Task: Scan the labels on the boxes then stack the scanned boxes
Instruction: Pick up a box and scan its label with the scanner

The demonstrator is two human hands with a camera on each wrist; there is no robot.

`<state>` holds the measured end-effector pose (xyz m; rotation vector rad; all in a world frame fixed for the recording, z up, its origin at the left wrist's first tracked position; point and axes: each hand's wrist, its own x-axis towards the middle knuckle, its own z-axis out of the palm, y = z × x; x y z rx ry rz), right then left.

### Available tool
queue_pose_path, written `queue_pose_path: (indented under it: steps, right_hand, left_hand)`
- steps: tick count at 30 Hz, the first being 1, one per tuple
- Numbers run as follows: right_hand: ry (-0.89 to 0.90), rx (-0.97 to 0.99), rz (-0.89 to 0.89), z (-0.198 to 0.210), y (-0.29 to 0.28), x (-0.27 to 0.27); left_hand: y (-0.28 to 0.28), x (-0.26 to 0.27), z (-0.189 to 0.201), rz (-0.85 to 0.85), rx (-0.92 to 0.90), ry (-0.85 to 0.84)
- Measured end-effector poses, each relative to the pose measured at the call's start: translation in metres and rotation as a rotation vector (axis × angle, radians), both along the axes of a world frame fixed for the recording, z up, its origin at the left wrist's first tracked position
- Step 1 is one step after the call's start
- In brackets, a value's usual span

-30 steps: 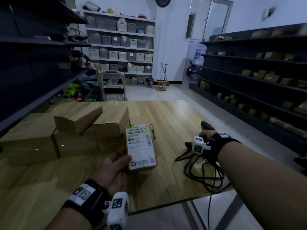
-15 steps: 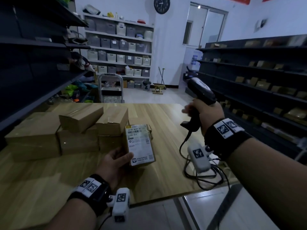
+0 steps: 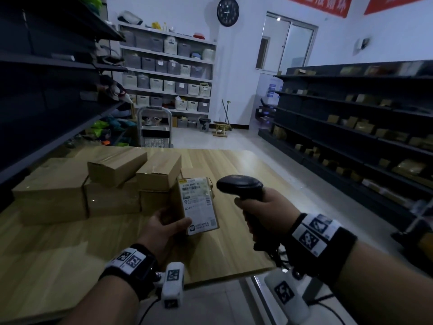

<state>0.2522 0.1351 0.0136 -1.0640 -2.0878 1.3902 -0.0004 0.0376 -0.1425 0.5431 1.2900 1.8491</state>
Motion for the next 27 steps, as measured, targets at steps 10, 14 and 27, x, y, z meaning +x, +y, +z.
queue_pose_path:
  steps: [10,14,27]
  right_hand:
    - [0.062,-0.215,-0.040,-0.013,-0.018,-0.009]
    - [0.067,-0.232,-0.070,-0.004,-0.015,-0.011]
    - [0.073,-0.218,-0.046,0.011,-0.013,-0.008]
  left_hand:
    - [-0.001,-0.003,-0.003,-0.044,0.012,0.044]
    - [-0.003,-0.001,-0.001,-0.097,-0.010,0.087]
    - [-0.002,-0.004,-0.005,-0.056,-0.063,0.159]
